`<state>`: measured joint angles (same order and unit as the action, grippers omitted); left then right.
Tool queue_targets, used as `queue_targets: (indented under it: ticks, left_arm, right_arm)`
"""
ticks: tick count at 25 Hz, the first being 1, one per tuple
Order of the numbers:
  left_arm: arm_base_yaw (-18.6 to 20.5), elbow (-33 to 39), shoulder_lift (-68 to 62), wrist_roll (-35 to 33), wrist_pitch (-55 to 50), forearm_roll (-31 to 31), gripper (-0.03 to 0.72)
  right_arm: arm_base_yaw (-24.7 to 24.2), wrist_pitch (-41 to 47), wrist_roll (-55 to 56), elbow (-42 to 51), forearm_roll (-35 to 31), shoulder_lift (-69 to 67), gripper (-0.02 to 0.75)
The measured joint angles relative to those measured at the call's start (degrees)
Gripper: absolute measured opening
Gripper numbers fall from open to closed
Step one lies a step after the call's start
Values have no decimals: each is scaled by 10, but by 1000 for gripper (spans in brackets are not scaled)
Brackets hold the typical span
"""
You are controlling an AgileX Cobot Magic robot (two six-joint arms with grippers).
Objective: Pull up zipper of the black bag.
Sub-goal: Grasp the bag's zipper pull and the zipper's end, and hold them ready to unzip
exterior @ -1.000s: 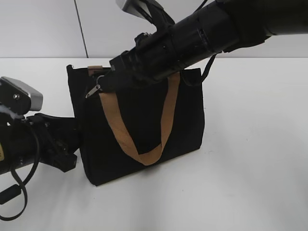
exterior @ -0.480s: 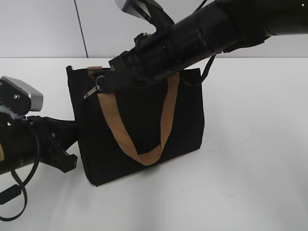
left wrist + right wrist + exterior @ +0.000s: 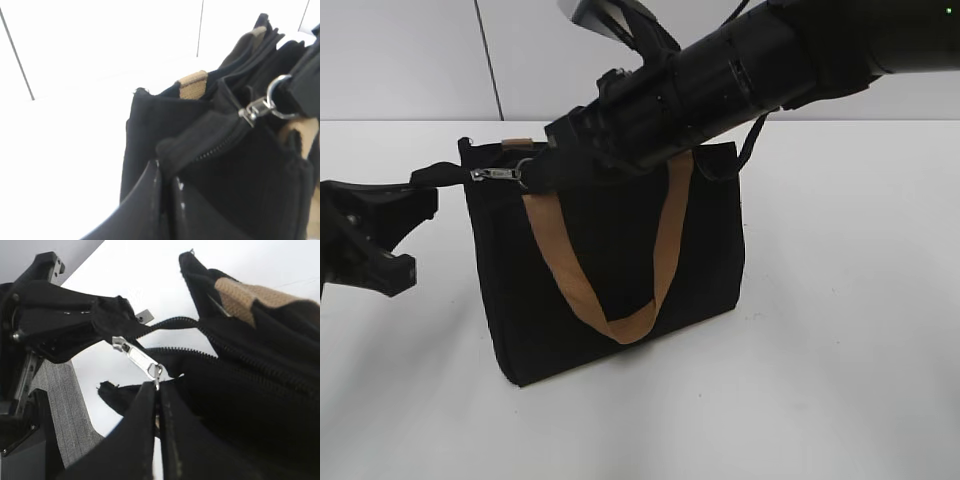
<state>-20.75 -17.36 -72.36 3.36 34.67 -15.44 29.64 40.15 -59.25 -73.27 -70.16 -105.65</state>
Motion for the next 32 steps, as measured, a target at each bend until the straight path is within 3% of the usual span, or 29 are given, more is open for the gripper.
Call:
queue_targets:
  ticks: [5, 19, 32]
  left_arm:
    - [0, 0, 47, 0, -73, -3, -7]
    - [0, 0, 88, 0, -121, -12, -7]
    - [0, 0, 88, 0, -147, -16, -7]
  right_arm:
    - [0, 1, 0, 0, -1, 1, -1]
    - [-4, -8, -4, 0, 25, 25, -1]
    - [-99, 2, -1, 0, 63, 26, -1]
